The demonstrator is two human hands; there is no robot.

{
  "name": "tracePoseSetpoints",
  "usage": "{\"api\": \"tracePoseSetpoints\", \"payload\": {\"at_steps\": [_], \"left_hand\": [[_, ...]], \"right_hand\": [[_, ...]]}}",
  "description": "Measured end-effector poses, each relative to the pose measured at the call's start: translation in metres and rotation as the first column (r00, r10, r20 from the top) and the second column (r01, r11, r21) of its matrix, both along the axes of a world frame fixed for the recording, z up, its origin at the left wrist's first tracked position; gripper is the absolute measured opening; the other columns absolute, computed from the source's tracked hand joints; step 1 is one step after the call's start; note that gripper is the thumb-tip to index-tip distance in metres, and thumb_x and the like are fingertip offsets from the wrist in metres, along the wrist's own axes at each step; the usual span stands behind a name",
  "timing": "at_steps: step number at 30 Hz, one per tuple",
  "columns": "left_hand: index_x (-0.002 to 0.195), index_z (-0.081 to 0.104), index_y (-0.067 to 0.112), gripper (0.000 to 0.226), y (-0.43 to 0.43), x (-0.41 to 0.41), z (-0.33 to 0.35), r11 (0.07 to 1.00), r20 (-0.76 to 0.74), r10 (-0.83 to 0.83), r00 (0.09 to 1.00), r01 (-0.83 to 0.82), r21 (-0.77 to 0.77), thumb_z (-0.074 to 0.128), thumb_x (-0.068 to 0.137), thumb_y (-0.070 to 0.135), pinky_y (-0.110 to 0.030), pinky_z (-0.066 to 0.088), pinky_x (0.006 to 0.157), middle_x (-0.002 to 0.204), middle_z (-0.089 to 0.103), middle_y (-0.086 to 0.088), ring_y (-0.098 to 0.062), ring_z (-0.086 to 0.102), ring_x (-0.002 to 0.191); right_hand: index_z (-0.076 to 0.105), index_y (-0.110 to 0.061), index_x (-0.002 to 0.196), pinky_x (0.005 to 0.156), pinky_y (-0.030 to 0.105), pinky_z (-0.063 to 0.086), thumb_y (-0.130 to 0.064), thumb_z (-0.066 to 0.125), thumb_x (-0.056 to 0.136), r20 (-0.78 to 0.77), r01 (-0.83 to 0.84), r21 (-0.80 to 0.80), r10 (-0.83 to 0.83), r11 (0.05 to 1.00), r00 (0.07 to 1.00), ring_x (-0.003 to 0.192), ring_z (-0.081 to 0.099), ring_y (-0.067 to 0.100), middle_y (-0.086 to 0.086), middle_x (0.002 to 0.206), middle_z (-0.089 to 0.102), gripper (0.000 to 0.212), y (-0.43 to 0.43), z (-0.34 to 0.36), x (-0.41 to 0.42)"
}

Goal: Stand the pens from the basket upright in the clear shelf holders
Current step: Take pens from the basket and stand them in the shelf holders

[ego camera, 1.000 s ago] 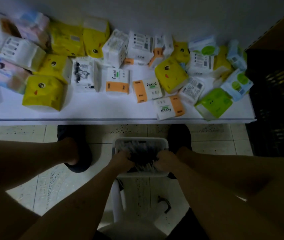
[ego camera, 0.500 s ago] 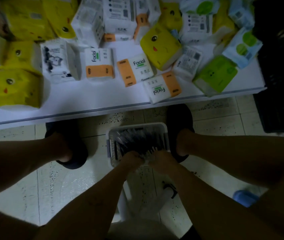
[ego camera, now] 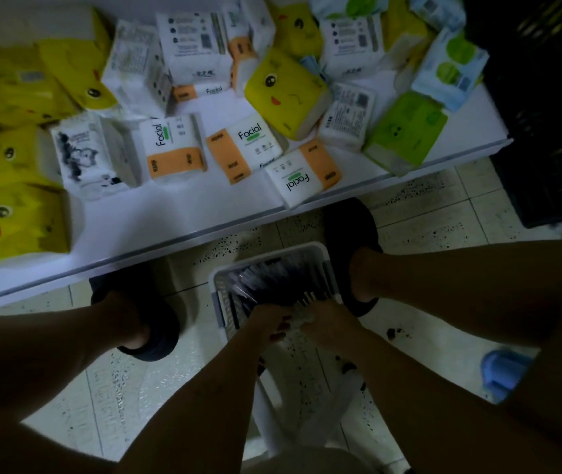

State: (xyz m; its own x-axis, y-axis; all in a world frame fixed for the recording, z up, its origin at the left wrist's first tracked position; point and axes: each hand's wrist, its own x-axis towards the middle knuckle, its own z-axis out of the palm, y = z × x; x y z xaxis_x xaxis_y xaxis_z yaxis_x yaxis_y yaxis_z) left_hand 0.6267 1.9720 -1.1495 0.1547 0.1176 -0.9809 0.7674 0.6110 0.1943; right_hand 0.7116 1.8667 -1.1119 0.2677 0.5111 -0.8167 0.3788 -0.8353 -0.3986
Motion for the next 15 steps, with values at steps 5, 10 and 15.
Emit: {"api": "tracePoseSetpoints", "payload": {"at_steps": [5, 10, 15], "left_hand": [[0.079, 0.060, 0.010, 0.012, 0.002, -0.008, 0.008, 0.964, -0.046, -0.097, 0.994, 0.105, 0.244, 0.066, 0.089, 0.015, -0.028, 0.045, 0.054, 0.077, 0.060, -0.009, -0.019, 0.053, 0.064], [0.066, 0.058, 0.023, 0.026, 0.013, -0.016, 0.028, 0.893, -0.010, -0.254, 0.967, 0.238, 0.382, 0.064, 0.089, 0.013, -0.033, 0.051, 0.061, 0.070, 0.062, -0.002, -0.021, 0.060, 0.067], [0.077, 0.058, 0.024, 0.022, 0.019, -0.022, 0.040, 0.905, 0.055, -0.241, 0.969, 0.204, 0.374, 0.060, 0.091, 0.008, -0.027, 0.051, 0.060, 0.078, 0.060, 0.000, -0.015, 0.057, 0.067]], "right_hand": [[0.063, -0.008, 0.090, 0.070, 0.019, 0.041, -0.015, 0.048, 0.099, -0.006, -0.008, -0.030, 0.008, 1.000, 1.000, 0.096, 0.058, 0.024, 0.016, 0.095, 0.060, 0.019, 0.007, -0.005, 0.004], [0.043, -0.010, 0.143, 0.114, 0.041, 0.029, -0.028, 0.048, 0.098, 0.026, -0.172, -0.138, 0.177, 0.975, 0.984, 0.138, 0.034, 0.031, 0.014, 0.149, 0.038, 0.049, 0.012, -0.022, 0.000], [0.013, -0.023, 0.155, 0.118, 0.042, 0.011, -0.038, 0.043, 0.101, 0.000, -0.350, -0.224, 0.359, 0.910, 0.933, 0.149, 0.005, 0.024, 0.007, 0.162, 0.005, 0.064, 0.010, -0.029, 0.004]]}}
